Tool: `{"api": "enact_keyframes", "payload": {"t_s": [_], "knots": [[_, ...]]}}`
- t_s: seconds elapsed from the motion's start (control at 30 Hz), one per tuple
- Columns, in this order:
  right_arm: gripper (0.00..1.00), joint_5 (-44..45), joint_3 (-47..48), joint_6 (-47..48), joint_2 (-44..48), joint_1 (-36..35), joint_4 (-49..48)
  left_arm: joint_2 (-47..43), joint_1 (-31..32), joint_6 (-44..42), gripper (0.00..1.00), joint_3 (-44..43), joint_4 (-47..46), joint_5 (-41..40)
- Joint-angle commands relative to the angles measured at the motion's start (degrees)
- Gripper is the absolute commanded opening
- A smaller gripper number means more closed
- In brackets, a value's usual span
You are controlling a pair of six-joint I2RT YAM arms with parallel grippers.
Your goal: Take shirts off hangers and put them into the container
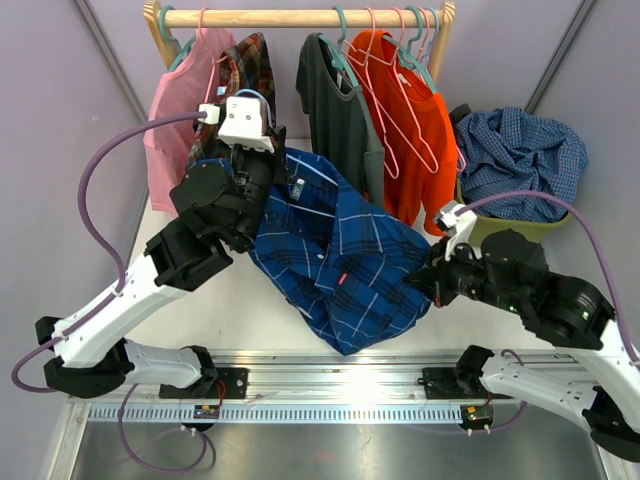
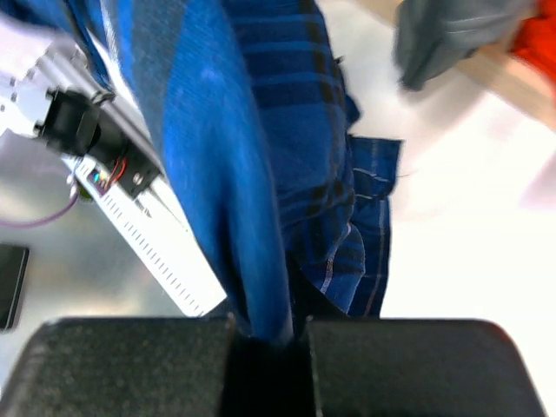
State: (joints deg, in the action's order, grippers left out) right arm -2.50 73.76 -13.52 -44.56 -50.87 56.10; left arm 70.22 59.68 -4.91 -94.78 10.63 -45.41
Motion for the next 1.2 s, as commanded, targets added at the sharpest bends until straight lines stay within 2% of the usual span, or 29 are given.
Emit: {"api": "enact_keyframes", "payload": {"t_s": [0.0,0.07,0.2,0.37,0.47,0.57,0.63,0.77,0.8,0.87,0.93,1.07,1.17], "knots": [[0.0,9.07,3.15,-2.3,3.77,-0.02,5.69,-2.36,-0.62,-5.99,0.0,-0.49,-10.28,-8.82],[0.0,13.64,4.02,-3.52,5.78,-0.02,6.57,-3.5,-0.62,-6.69,0.0,1.0,-13.26,-9.87],[0.0,28.3,4.12,-5.81,8.08,-0.02,7.62,-9.46,-0.62,-5.21,0.0,5.74,-16.78,-10.67],[0.0,38.69,3.67,-8.53,9.4,-0.02,7.8,-13.35,-0.62,0.07,0.0,6.11,-11.44,-8.48],[0.0,41.17,4.03,-8.63,10.63,-0.02,6.22,-14.23,-0.62,2.18,0.0,5.22,-6.78,-7.24],[0.0,41.35,4.03,-8.37,10.89,-0.02,4.82,-14.4,-0.62,4.55,0.0,4.87,-1.51,-5.14],[0.0,40.56,3.5,-8.28,9.93,-0.02,4.29,-14.67,-0.62,9.82,0.0,5.83,1.92,-2.77],[0.0,32.76,1.13,-7.49,7.21,-0.02,2.35,-15.72,-0.62,19.04,0.0,9.79,4.39,9.94],[0.0,31.52,0.26,-7.49,6.68,-0.02,2.09,-16.07,-0.62,22.62,0.0,10.66,4.22,12.51],[0.0,27.75,-0.98,-7.05,5.18,-0.02,0.16,-17.56,-0.62,25.02,0.0,13.83,1.42,20.05],[0.0,27.37,-2.03,-6.7,4.57,-0.02,-0.72,-19.58,-0.62,27.22,0.0,15.67,-1.66,24.03],[0.0,31.94,-1.86,-6.35,6.41,-0.02,-0.29,-25.56,-0.62,29.07,0.0,20.33,-6.24,26.6],[0.0,30.11,-1.25,-5.99,6.94,-0.02,-0.46,-27.85,-0.62,30.3,0.0,22.0,-6.77,26.25]]}}
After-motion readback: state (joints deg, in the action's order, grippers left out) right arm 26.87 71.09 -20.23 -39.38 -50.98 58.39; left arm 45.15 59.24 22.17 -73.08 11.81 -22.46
